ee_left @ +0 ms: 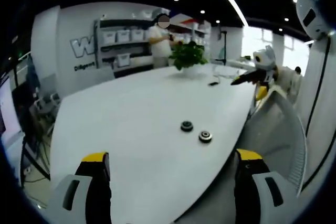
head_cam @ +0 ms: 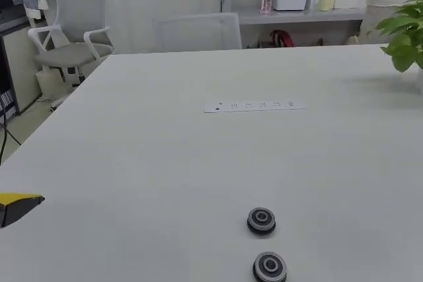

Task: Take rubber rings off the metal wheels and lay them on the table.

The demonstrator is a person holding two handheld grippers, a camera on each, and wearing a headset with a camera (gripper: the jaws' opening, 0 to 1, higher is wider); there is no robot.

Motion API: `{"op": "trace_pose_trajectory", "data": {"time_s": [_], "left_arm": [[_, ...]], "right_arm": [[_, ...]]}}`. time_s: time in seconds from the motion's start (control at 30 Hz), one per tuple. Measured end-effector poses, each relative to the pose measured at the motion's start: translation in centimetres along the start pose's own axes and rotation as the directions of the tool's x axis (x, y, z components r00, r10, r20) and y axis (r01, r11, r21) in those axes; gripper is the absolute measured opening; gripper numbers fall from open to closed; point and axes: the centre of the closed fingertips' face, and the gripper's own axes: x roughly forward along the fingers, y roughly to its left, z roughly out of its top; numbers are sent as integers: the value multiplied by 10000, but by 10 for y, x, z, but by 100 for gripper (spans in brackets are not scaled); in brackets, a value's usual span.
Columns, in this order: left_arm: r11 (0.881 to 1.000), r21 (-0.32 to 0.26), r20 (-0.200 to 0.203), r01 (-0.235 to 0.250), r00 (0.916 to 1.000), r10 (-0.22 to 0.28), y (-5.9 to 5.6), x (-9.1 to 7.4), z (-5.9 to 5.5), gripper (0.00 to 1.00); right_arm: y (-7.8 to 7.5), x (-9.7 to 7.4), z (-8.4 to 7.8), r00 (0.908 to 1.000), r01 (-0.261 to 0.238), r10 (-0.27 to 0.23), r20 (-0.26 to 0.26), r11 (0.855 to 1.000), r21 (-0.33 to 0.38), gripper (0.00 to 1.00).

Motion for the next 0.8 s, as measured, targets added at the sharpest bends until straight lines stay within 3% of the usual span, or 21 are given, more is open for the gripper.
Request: {"op": "trace_pose_trajectory", "data": {"time_s": [0.13,0.33,0.5,0.8], "left_arm": [[9993,348,-151,110,9998,-105,-2,-2,5,98],[9974,606,88,389,9992,-395,-5,-1,20,99],[9918,1146,-17,568,9984,-570,-1,3,31,99],[9713,2129,278,1065,9930,-1150,-1,15,66,99]], "right_arm": [[0,0,9,9998,-117,119,150,9998,-171,96],[0,0,18,9996,-189,198,201,9987,-467,95],[-4,1,34,9985,-175,211,514,9975,-692,95],[-8,6,59,9951,-293,388,908,9941,-1042,94]]}}
